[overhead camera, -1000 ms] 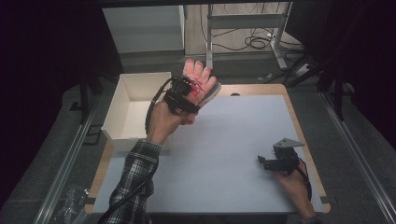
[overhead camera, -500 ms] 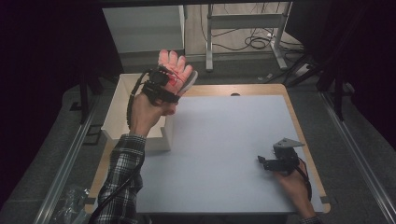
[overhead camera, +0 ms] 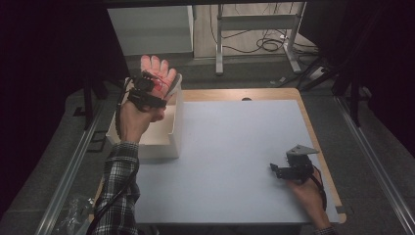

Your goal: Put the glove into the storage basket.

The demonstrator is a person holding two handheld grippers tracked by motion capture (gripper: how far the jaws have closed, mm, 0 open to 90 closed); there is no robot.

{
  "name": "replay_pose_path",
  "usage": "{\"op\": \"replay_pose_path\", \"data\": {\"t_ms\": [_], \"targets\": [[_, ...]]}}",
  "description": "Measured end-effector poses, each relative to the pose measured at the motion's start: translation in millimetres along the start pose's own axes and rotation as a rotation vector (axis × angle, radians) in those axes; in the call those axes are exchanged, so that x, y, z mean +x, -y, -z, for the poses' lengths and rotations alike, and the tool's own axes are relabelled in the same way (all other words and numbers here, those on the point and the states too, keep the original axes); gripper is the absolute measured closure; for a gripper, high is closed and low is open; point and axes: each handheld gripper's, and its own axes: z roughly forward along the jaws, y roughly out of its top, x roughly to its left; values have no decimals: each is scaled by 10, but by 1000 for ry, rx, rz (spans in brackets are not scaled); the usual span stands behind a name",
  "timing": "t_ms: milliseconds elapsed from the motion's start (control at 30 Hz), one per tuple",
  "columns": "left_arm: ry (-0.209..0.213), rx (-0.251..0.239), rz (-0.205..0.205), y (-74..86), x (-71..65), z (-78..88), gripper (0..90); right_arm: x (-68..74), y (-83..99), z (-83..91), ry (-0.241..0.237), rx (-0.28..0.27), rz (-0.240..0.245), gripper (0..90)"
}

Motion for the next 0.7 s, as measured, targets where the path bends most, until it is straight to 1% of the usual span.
{"op": "replay_pose_path", "data": {"t_ms": [67,133,200,300,367,433,500,600,700], "targets": [[-2,3,13,41,57,-31,447,0,0,0,0,0,0,195],[-13,13,27,88,111,-79,447,0,0,0,0,0,0,195],[-25,19,32,125,148,-124,448,0,0,0,0,0,0,195],[-22,25,49,194,226,-211,448,0,0,0,0,0,0,194],[-19,29,58,229,249,-263,447,0,0,0,0,0,0,195],[-25,36,60,267,264,-331,447,0,0,0,0,0,0,195],[-20,39,64,303,278,-402,446,0,0,0,0,0,0,195],[-18,46,74,350,267,-526,445,0,0,0,0,0,0,195],[-23,58,72,383,251,-650,443,-1,0,0,0,0,1,195]]}}
